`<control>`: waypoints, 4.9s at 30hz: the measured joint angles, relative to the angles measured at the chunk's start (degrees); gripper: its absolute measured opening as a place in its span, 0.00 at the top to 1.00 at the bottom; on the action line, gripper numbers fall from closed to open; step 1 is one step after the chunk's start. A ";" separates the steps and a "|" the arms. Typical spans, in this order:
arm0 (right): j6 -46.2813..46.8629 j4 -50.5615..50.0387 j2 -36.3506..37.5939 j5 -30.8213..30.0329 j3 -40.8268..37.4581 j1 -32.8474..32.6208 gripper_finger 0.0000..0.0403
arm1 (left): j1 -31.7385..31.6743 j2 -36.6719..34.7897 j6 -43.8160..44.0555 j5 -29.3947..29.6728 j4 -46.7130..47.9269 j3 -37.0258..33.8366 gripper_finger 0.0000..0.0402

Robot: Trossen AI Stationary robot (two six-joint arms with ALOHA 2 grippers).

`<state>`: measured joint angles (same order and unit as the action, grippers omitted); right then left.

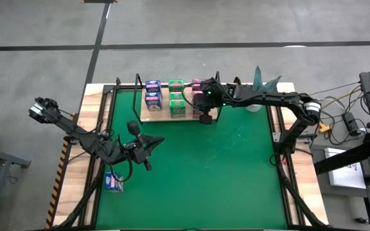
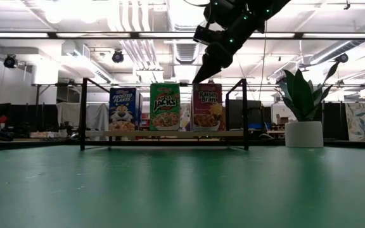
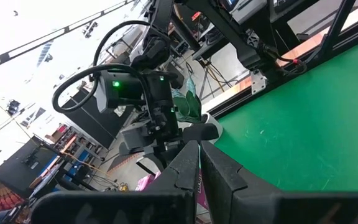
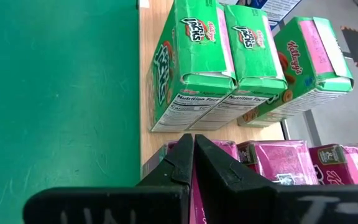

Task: Stack cereal on shelf
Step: Put the pink cereal box aligned with the other pink cereal boxes on the shelf, then put the blue cereal box aligned with the other blue cereal boxes on the shelf

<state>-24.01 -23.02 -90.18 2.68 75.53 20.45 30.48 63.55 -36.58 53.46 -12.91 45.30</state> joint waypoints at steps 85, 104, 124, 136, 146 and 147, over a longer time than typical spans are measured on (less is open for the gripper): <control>2.38 32.71 28.24 2.29 -36.35 -18.73 0.98 | 23.12 27.39 169.37 -51.11 102.90 30.98 0.38; 3.74 30.79 28.24 2.29 -36.35 -18.73 0.98 | 24.63 27.43 170.64 -50.96 101.33 27.19 0.40; 4.06 30.61 28.24 2.29 -36.35 -18.73 0.98 | 24.52 27.50 167.23 -50.32 96.61 25.62 0.62; 4.00 30.59 28.24 2.29 -36.35 -18.73 0.98 | 15.28 27.50 125.17 -15.54 96.18 37.87 0.65; 3.99 30.19 28.24 2.29 -36.35 -18.73 0.98 | -3.98 26.92 63.97 -15.49 93.96 43.17 0.65; 3.97 30.17 28.24 2.29 -36.35 -18.73 0.98 | -6.18 26.50 60.10 -15.59 94.07 43.17 0.65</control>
<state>-20.04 7.15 -61.93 4.97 39.18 1.72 24.30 90.05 23.52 37.87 81.16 88.47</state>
